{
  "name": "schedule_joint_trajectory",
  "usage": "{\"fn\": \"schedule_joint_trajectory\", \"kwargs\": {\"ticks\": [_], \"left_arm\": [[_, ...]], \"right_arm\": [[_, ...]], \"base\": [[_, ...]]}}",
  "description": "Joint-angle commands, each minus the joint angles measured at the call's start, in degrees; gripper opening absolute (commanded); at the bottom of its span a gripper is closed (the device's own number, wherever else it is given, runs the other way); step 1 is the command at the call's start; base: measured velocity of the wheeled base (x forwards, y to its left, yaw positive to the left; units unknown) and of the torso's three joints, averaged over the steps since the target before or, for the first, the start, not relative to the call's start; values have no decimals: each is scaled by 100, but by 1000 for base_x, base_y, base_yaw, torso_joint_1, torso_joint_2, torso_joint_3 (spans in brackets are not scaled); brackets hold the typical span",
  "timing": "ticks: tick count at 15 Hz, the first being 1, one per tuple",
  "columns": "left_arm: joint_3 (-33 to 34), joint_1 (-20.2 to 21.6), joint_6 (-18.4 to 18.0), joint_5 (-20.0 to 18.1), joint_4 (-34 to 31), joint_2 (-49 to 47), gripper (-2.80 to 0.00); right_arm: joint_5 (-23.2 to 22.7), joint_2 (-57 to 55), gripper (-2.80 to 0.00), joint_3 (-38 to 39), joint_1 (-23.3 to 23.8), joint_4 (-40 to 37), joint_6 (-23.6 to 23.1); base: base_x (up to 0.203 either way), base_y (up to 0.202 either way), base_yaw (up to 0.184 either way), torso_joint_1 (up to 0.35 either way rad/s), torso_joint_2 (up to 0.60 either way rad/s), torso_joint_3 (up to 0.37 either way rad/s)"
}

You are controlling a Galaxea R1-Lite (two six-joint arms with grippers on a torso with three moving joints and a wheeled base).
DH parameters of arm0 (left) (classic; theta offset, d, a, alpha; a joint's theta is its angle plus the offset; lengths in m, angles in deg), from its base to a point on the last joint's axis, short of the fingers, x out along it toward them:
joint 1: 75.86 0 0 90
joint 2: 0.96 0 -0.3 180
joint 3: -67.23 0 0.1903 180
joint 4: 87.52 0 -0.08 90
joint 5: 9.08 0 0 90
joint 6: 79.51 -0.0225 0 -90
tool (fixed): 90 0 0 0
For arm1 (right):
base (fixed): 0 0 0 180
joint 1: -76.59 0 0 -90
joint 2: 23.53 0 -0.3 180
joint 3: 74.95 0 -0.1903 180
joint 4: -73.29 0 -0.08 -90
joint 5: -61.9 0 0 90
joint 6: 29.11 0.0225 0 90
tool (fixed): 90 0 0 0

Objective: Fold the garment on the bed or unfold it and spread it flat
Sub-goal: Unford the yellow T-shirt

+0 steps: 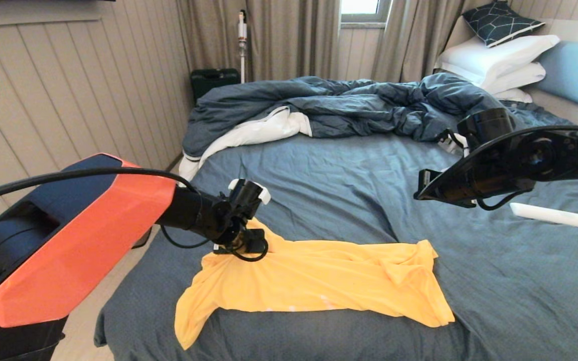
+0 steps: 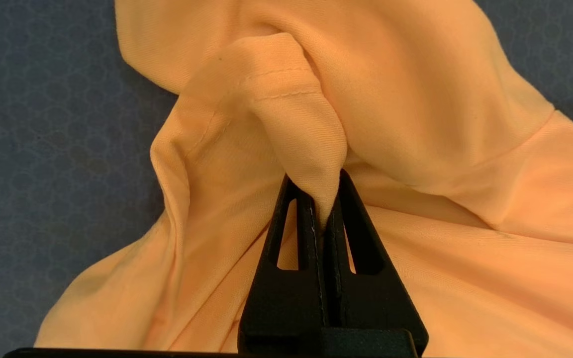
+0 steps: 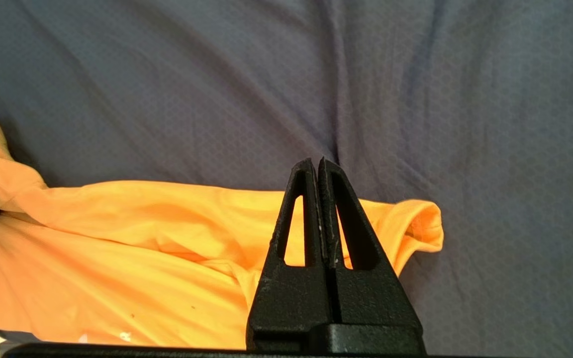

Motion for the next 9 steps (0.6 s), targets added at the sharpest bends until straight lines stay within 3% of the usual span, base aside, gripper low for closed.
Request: {"fn": "schedule_joint_trajectory", "kwargs": {"ticks": [1, 9], "left_arm": [[171, -1, 19, 12, -5, 214, -280], [2034, -204, 13, 73, 285, 1582, -280]], "right_arm": [[43, -29, -280, 31, 8, 8, 0], [26, -8, -280, 92, -12, 105, 7]], "base": [[0, 0, 0, 0, 0, 0], [0, 0, 0, 0, 0, 0]]}}
